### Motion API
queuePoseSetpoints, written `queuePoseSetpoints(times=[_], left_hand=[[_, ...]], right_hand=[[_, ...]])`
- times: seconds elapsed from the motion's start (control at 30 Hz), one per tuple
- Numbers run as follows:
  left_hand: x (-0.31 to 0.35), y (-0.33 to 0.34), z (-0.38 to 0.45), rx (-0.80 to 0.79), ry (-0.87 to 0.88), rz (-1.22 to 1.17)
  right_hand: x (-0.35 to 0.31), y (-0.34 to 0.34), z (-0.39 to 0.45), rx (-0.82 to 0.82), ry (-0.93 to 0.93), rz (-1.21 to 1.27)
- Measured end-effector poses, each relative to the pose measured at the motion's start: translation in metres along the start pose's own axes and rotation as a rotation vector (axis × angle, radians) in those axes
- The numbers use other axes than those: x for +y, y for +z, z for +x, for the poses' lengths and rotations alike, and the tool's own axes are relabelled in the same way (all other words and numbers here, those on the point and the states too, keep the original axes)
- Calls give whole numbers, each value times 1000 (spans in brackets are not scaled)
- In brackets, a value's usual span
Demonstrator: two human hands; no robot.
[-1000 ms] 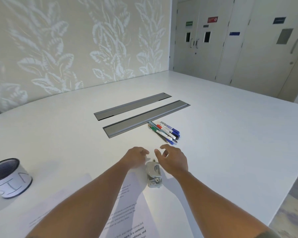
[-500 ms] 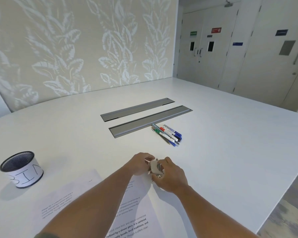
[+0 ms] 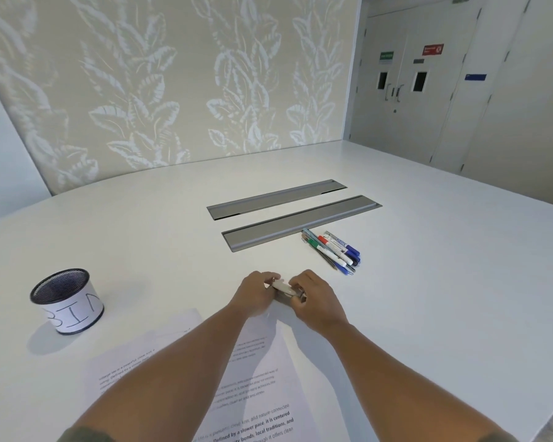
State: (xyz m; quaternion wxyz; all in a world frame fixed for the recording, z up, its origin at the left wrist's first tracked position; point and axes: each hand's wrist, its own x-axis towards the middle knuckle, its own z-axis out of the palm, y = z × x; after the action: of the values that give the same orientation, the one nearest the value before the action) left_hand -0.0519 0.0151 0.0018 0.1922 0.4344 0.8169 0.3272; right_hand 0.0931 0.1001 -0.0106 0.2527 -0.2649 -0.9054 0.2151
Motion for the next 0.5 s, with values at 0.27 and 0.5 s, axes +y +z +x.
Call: queuePoseSetpoints(times=[0.27, 0.5], left_hand=[[-35, -42, 6, 319, -64, -113], [-58, -67, 11, 554, -123, -141]], right_hand=[[-35, 29, 48, 68, -62, 112], [-71, 68, 83, 164, 135, 10]])
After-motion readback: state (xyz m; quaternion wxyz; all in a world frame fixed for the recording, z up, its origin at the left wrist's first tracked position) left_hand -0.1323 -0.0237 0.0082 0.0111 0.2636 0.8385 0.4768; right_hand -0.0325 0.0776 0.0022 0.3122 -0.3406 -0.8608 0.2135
